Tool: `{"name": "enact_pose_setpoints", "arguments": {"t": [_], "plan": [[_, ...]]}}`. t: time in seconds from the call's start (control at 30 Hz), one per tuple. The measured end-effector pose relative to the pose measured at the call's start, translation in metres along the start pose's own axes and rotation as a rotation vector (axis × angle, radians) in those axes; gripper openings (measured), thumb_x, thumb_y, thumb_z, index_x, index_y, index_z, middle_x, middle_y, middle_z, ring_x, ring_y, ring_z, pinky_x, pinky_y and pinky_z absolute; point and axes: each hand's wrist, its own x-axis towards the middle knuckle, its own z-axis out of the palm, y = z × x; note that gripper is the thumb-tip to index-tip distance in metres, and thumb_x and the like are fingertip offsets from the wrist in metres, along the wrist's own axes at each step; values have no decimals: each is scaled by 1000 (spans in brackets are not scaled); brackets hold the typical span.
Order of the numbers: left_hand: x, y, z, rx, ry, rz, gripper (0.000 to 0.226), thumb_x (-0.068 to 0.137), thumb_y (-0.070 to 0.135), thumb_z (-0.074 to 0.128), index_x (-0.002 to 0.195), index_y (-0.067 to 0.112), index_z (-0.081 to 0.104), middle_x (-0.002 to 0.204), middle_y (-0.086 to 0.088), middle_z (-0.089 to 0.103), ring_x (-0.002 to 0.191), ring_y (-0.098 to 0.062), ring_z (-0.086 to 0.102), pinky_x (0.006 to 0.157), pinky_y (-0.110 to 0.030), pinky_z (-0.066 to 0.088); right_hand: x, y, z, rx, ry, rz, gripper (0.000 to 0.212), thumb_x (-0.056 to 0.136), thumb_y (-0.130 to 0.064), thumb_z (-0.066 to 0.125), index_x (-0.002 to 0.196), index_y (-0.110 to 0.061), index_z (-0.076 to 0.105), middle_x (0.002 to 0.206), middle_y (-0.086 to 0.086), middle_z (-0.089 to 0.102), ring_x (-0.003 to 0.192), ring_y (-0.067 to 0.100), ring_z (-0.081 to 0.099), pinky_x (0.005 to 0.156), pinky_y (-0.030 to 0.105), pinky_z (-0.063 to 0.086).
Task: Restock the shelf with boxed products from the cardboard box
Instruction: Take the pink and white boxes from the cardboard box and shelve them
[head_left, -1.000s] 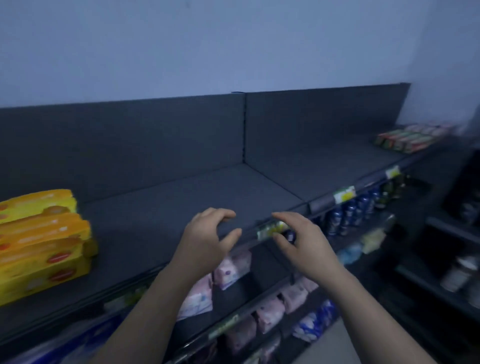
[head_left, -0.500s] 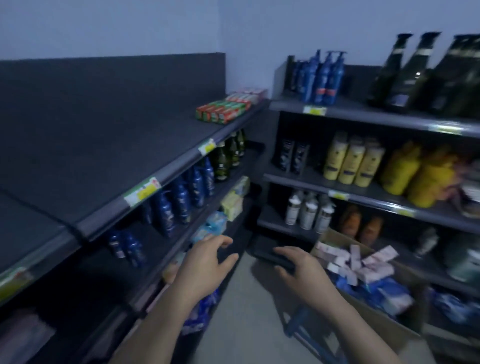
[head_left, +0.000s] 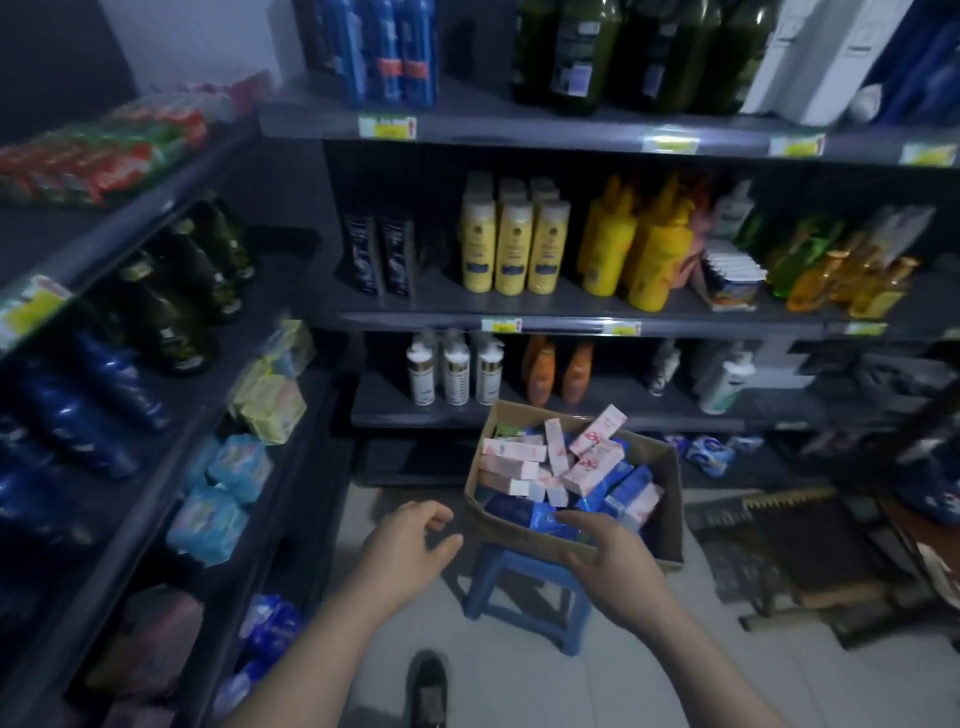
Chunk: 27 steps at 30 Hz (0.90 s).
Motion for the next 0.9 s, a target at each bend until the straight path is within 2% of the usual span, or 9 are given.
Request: {"name": "enact_pose_setpoints", "arguments": {"t": [0.2, 0.3, 0.4, 0.53, 0.67, 0.9], "plan": [[103, -1, 10, -51, -96, -44, 18, 85, 21, 68, 102, 18, 66, 99, 3, 66, 91, -9, 61, 87, -25, 49, 78, 19, -11, 39, 45, 155, 40, 92, -23, 60, 132, -20, 57, 136, -3, 56, 124, 12, 51, 93, 16, 36], [151, -5, 11, -85, -137, -75, 15, 85, 18, 68, 100, 17, 65, 99, 2, 67, 94, -11, 62, 89, -26, 49, 118, 30, -15, 69, 42, 242, 39, 93, -23, 59, 132, -20, 56, 138, -2, 54, 124, 13, 52, 91, 20, 40], [195, -8, 16, -94, -181, -81, 13, 85, 16, 67, 98, 15, 66, 97, 2, 67, 95, -12, 63, 88, -24, 48, 154, 45, -15, 116, 63, 322, 39, 92, -23, 59, 131, -19, 58, 138, -2, 55, 123, 16, 53, 85, 20, 41], [238, -9, 36, -96, -251, -91, 13, 86, 13, 67, 99, 13, 67, 97, 0, 68, 93, -12, 64, 84, -21, 46, 190, 75, -10, 229, 132, 454, 39, 91, -19, 60, 130, -14, 60, 132, 2, 60, 122, 17, 55, 93, 23, 40], [273, -5, 67, -82, -316, -104, 8, 87, 11, 65, 91, 17, 66, 95, -3, 71, 89, -15, 66, 80, -24, 48, 222, 111, -6, 320, 213, 578, 38, 91, -17, 61, 128, -8, 59, 125, 8, 64, 115, 22, 59, 90, 26, 43], [324, -1, 124, -74, -279, -207, 18, 88, 11, 63, 105, 11, 68, 107, -3, 67, 97, -15, 62, 86, -25, 46, 285, 176, 9, 409, 197, 758, 38, 92, -22, 62, 122, 1, 57, 118, 17, 63, 101, 32, 63, 83, 35, 50]]}}
